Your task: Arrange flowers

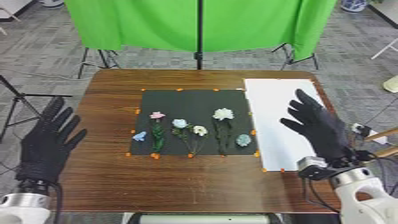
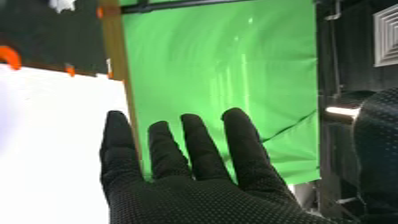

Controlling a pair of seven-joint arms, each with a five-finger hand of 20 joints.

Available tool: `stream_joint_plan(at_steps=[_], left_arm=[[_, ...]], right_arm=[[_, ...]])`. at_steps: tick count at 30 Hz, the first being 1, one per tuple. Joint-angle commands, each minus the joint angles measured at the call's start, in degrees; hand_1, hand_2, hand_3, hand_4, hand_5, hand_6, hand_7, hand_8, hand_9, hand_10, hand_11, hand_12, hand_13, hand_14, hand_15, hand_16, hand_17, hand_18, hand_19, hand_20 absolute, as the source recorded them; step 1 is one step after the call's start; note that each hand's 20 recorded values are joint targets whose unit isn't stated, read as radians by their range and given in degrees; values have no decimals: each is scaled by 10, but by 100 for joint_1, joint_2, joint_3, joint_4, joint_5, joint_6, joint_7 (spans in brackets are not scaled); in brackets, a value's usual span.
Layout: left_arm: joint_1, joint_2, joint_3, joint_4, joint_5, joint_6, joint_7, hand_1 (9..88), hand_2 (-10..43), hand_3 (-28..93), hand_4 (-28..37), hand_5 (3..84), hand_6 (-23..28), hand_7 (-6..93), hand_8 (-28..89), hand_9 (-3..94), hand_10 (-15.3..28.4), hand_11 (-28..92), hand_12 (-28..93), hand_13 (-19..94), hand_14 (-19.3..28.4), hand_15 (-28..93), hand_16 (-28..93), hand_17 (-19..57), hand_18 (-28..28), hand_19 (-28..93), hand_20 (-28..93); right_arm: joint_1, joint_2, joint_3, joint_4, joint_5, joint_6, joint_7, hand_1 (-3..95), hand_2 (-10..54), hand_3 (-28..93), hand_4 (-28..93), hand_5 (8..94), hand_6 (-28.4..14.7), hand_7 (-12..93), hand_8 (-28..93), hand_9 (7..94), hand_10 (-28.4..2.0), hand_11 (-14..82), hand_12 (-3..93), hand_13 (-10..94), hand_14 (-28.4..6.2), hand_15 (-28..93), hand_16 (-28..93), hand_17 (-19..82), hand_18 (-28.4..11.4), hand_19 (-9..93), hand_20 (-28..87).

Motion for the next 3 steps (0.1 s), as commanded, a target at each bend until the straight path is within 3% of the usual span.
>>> stream_joint_plan(at_steps=[1, 2, 3], left_arm=[[59, -26, -3, 104, 125, -246, -265, 238, -46, 692, -281, 168, -7, 256, -134, 119, 70, 149, 202, 91, 93, 110, 106, -175, 209, 367, 60], [-21, -21, 48, 145, 162, -237, -290, 239, -47, 693, -280, 172, -6, 255, -134, 122, 71, 149, 200, 92, 93, 111, 104, -173, 208, 364, 60], [-134, -5, 129, 191, 163, -220, -232, 239, -46, 693, -280, 176, -5, 255, -134, 124, 71, 150, 198, 94, 94, 112, 103, -173, 207, 364, 60]], right_arm=[[-330, -474, 200, -97, -242, -142, -249, 95, -53, 814, -276, 234, -47, 72, -78, 232, -106, -13, 251, 172, -111, -76, 415, -73, -211, 348, 156], [-370, -476, 232, -131, -319, -139, -305, 96, -52, 813, -276, 234, -47, 75, -79, 232, -108, -11, 252, 172, -110, -75, 415, -74, -212, 349, 156], [-332, -474, 263, -141, -300, -152, -316, 97, -52, 813, -275, 234, -47, 77, -80, 232, -109, -9, 252, 172, -110, -75, 415, -74, -212, 349, 155]])
